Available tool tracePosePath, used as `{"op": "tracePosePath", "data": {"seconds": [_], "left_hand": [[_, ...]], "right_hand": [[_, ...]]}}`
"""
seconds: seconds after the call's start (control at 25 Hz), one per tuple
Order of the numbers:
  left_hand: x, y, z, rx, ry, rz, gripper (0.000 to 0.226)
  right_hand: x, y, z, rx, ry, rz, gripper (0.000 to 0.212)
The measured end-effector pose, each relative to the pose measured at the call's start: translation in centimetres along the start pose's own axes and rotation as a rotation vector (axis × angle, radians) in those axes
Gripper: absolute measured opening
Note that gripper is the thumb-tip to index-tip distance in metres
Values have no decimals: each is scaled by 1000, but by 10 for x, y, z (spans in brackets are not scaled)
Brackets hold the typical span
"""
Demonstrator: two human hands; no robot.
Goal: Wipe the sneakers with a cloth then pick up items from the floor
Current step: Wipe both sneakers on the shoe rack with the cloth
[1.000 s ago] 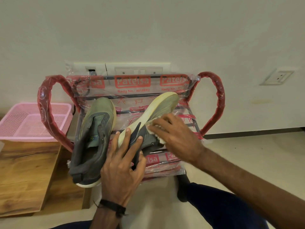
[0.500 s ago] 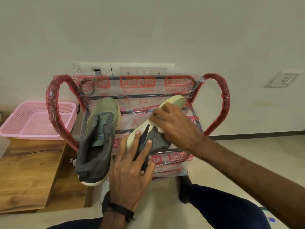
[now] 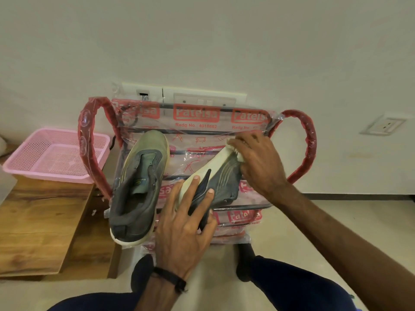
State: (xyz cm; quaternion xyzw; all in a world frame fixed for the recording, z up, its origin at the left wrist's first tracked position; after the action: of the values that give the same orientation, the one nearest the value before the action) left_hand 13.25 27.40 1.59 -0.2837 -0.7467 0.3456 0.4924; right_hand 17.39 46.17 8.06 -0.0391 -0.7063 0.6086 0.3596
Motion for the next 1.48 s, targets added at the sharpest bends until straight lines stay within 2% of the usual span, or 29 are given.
{"op": "tracePosePath", "data": {"seconds": [0.08,0.16,0.24,0.32,0.44,0.48,0.52,0.64,0.68,0.72,0.76,0.84,0.88,0.92,1.12,1.24,1.36,1.48], "left_hand": [[-1,-1,3,-2,-17,-13,47],[-5,-4,7,-4,-36,-28,47],[-8,-3,4,7,-16,-17,48],[-7,0,1,0,2,-4,48],[-3,0,2,-36,-9,-30,47],[-4,-1,4,-42,-16,-43,47],[-5,-4,6,-46,-29,-56,47],[-8,-6,4,-35,-27,-63,48],[-8,-3,2,-18,-8,-46,48],[-7,-1,-1,-9,8,-32,49],[-6,0,-2,-9,15,-26,49],[-5,0,-3,-24,13,-36,49],[-6,-1,-3,-29,9,-48,49],[-6,-3,-1,-40,2,-60,49],[-9,0,5,-105,-20,-68,50],[-12,-4,6,-161,-33,-97,57],[-14,-5,18,-242,-165,-110,83],[-14,-3,15,-261,-182,-127,91]], "right_hand": [[-6,1,13,62,31,-26,50],[-29,9,56,98,-189,51,49],[-41,6,63,91,-340,106,50],[-22,4,31,52,-254,60,53],[14,3,-24,78,108,30,48],[16,4,-24,93,149,34,47],[13,3,-11,101,104,32,46],[-30,5,45,86,-290,96,47],[-35,4,46,71,-341,100,49],[-30,3,35,68,-310,85,50],[-19,4,16,77,-200,56,50],[7,5,-31,108,115,18,44],[13,6,-45,114,212,22,42],[15,5,-46,110,228,32,42],[-35,-3,58,159,-177,132,52],[-56,-6,89,277,-228,206,57],[-42,-7,69,129,-251,166,53],[-16,-6,31,86,-36,126,55]]}}
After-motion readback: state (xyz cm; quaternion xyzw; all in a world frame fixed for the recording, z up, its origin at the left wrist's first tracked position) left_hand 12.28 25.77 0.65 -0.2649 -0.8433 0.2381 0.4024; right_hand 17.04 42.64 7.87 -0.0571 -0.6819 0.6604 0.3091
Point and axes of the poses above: each hand's wrist, its own x-axis towards the middle knuckle, its own y-axis out of the palm, z = x × y, the point moved 10 cm from there along x, towards the middle knuckle, and after that the axes turned 8 degrees about y, right-handed, at the moved point
